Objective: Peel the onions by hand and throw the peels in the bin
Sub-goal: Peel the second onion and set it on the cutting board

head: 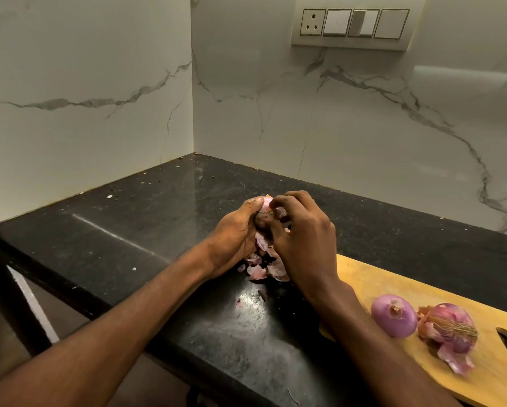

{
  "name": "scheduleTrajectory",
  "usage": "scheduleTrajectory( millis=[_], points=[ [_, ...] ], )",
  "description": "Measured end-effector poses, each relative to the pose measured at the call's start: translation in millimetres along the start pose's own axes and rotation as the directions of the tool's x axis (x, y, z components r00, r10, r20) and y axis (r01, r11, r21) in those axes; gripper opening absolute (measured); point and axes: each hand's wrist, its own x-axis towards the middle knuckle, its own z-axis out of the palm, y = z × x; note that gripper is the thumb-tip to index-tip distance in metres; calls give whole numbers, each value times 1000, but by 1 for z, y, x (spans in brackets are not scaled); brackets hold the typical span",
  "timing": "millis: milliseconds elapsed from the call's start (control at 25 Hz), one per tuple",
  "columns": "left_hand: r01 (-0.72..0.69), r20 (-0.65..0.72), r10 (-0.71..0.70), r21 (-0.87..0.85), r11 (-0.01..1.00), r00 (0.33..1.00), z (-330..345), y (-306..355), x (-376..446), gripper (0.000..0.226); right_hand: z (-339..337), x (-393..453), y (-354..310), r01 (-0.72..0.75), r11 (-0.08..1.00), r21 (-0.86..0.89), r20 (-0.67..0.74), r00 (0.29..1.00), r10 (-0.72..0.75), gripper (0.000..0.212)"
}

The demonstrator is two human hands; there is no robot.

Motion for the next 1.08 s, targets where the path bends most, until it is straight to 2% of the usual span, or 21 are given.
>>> scheduleTrajectory(
  millis=[240, 400, 520, 640, 720, 840, 920, 1000, 1080],
  points=[
    [-3, -36, 6, 99, 995, 999, -1, -4, 4, 44, -3, 1, 1, 1, 999, -43, -20, 1000, -2, 12],
    [30, -44, -27, 74, 997, 999, -7, -7, 6, 45, -2, 0, -1, 35, 999, -29, 63, 997, -33, 17],
    [45, -55, -48, -59, 997, 997, -9, -6, 7, 45, 1, 1, 4, 5, 998, 57, 33, 999, -7, 14],
    [41, -61, -46, -79, 996, 997, -10, 0, 7, 45, -1, 3, 13, -74, 984, 163, -42, 996, 82, 30],
    [26, -44, -29, -58, 998, 999, -10, 2, 6, 56, -3, 3, 14, -89, 979, 183, -51, 994, 100, 39],
    [-20, -2, 20, 15, 1000, 1000, -10, 1, 3, 64, -3, 4, 11, -94, 965, 244, 9, 996, 94, 34],
    [-42, -11, 42, 20, 999, 999, -11, 2, 0, 69, -3, 6, 9, -92, 954, 286, 83, 994, 71, 34],
    [-52, -40, 53, 19, 998, 998, -12, 2, 0, 74, -4, 7, 11, -104, 951, 291, 98, 992, 78, 38],
    [-50, -46, 49, -14, 999, 998, -11, 2, 1, 68, -6, 8, 13, -114, 940, 322, 95, 992, 88, 35]
  ],
)
